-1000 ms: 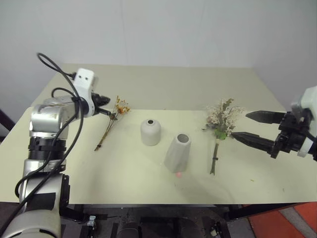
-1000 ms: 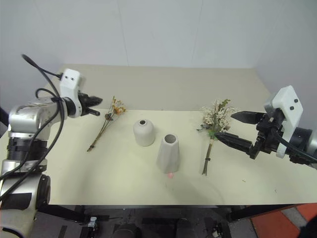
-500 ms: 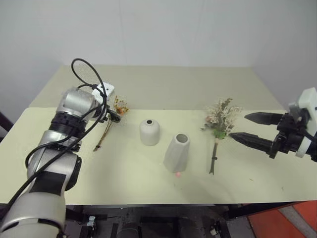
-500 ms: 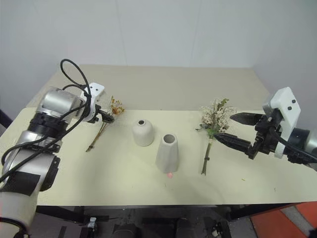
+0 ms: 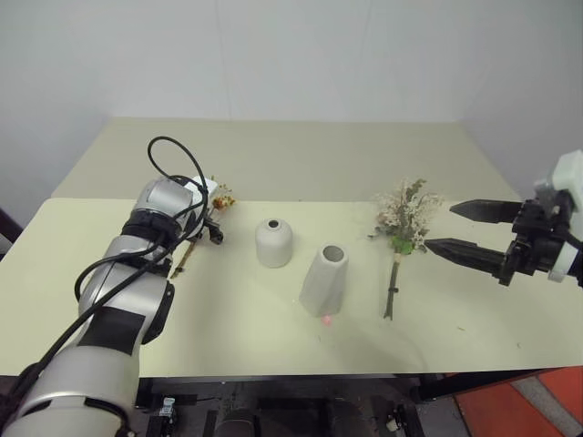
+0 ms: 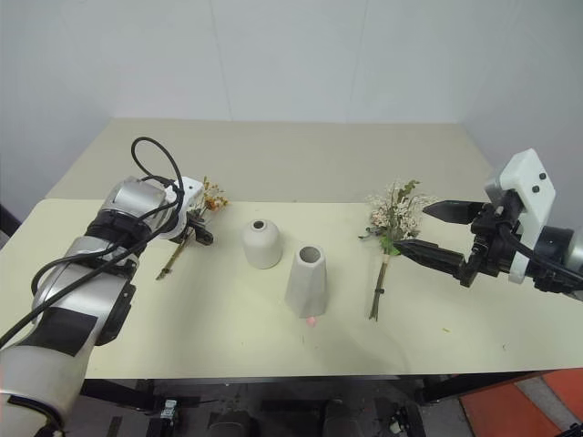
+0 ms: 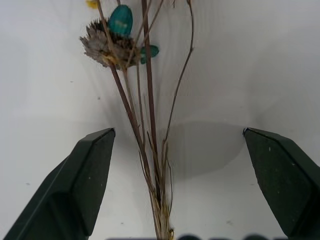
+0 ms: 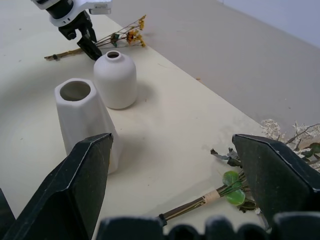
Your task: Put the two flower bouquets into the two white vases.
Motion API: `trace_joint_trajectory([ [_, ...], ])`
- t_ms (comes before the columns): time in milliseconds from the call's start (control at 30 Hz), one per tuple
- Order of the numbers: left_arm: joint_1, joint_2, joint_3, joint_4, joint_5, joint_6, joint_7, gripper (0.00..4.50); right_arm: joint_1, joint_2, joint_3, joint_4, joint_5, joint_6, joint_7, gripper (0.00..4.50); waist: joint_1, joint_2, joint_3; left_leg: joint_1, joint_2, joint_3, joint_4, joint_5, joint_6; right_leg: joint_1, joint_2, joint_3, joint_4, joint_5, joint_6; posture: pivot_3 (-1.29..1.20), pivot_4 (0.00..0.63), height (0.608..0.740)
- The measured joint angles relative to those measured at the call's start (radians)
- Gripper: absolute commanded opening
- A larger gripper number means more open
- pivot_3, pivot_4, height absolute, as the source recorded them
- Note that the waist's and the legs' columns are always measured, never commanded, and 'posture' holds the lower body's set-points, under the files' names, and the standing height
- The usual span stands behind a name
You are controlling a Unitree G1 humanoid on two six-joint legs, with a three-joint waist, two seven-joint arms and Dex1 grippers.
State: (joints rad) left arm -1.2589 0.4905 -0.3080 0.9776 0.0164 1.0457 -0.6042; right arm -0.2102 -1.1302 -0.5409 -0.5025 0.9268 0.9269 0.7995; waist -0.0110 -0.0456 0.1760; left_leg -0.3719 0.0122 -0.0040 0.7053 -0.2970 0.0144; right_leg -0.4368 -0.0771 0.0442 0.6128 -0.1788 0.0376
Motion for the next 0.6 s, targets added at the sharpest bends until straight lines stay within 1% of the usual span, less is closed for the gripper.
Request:
trace_joint_trajectory([
  [67, -0.005, -0.012, 0.01, 0.024, 0.007, -0.022, 0.002, 3.3, 0.003, 0.0, -0.005, -0.001, 0.0, 0.002, 0.0, 4.5, 0.0, 0.0, 0.0, 0.001, 0.0, 0.0, 0.0, 0.0, 0.0, 0.001, 0.0, 0.0, 0.0, 0.0, 0.0, 0.0, 0.15, 0.74],
  [167, -0.005, -0.02, 0.018, 0.04, 0.021, -0.043, 0.002, 2.35, 0.011, -0.002, -0.023, -0.006, 0.001, 0.01, 0.0, 4.5, -0.002, 0.001, 0.0, 0.002, 0.0, 0.0, 0.0, 0.0, 0.0, 0.001, 0.0, 0.001, 0.001, 0.0, 0.0, 0.0, 0.15, 0.74],
  [400, -0.005, -0.021, 0.036, 0.04, 0.031, -0.032, 0.004, 0.13, 0.023, -0.002, -0.029, -0.009, 0.001, 0.021, 0.004, 4.5, -0.008, 0.001, 0.0, 0.002, 0.0, 0.0, 0.0, 0.0, 0.0, 0.001, 0.001, 0.001, 0.001, 0.0, 0.0, 0.0, 0.15, 0.74],
  [433, -0.004, -0.019, 0.044, 0.039, 0.032, -0.029, 0.01, 0.06, 0.023, -0.002, -0.029, -0.009, 0.001, 0.021, 0.004, 4.5, -0.007, 0.001, 0.0, 0.002, 0.0, 0.0, 0.0, 0.0, 0.0, 0.001, 0.001, 0.001, 0.001, 0.0, 0.0, 0.0, 0.15, 0.74],
  [500, 0.003, -0.009, 0.066, 0.031, 0.032, -0.021, 0.032, 0.06, 0.023, -0.002, -0.029, -0.009, 0.001, 0.021, 0.005, 4.5, -0.007, 0.001, 0.0, 0.001, 0.0, 0.0, 0.0, 0.0, 0.0, 0.0, 0.001, 0.001, 0.001, 0.0, 0.0, 0.0, 0.15, 0.74],
  [600, 0.069, 0.017, 0.163, -0.062, 0.006, -0.055, 0.069, 0.06, 0.023, -0.003, -0.028, -0.005, -0.001, 0.021, 0.005, 4.5, -0.006, 0.001, 0.0, 0.0, 0.001, 0.0, 0.0, 0.0, 0.0, -0.001, 0.0, 0.001, 0.002, 0.0, 0.0, 0.0, 0.15, 0.74],
])
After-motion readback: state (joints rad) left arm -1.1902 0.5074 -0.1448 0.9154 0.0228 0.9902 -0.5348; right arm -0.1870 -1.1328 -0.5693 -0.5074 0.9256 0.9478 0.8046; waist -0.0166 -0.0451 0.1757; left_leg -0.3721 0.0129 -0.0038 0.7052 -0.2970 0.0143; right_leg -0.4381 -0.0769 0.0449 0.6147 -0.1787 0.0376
